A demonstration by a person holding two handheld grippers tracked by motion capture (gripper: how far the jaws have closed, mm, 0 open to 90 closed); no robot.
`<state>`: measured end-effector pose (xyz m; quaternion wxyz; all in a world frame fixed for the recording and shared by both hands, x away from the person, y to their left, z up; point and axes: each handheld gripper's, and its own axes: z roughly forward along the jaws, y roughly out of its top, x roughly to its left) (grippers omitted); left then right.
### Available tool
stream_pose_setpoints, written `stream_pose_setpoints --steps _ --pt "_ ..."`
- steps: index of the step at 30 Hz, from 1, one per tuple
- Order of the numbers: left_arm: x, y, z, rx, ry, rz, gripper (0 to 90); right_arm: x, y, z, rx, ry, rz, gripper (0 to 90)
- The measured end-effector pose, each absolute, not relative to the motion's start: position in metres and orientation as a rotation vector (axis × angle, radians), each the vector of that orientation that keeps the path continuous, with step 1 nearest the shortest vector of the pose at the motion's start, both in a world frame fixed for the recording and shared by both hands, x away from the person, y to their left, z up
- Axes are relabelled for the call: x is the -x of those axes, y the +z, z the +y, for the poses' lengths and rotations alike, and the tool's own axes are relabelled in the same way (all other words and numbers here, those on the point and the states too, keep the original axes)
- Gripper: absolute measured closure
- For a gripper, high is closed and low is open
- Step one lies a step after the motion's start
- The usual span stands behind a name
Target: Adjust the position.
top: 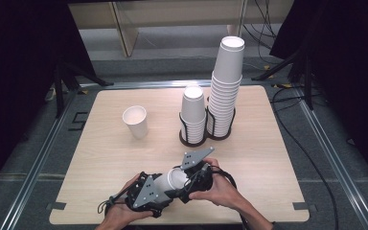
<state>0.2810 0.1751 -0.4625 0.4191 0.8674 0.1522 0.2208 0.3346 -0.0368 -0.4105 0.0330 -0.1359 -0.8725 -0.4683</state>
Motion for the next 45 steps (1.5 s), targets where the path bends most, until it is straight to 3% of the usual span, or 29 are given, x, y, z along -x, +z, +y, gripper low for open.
stream_pose_setpoints --steps 10,26,33,45 --pt "-0.280 -0.462 0.175 -2.199 0.575 0.342 15.9 -0.335 -0.413 -0.036 0.408 -1.400 -2.695 20.4" --pt "-0.283 -0.461 0.184 -1.907 0.555 0.388 4.2 -0.341 -0.399 -0.049 0.468 -1.549 -2.564 23.5" --pt "-0.283 -0.458 0.188 -1.781 0.537 0.394 3.2 -0.346 -0.395 -0.055 0.511 -1.625 -2.442 23.8" --pt "-0.280 -0.455 0.189 -1.716 0.549 0.383 1.4 -0.345 -0.393 -0.054 0.503 -1.678 -2.298 24.0"
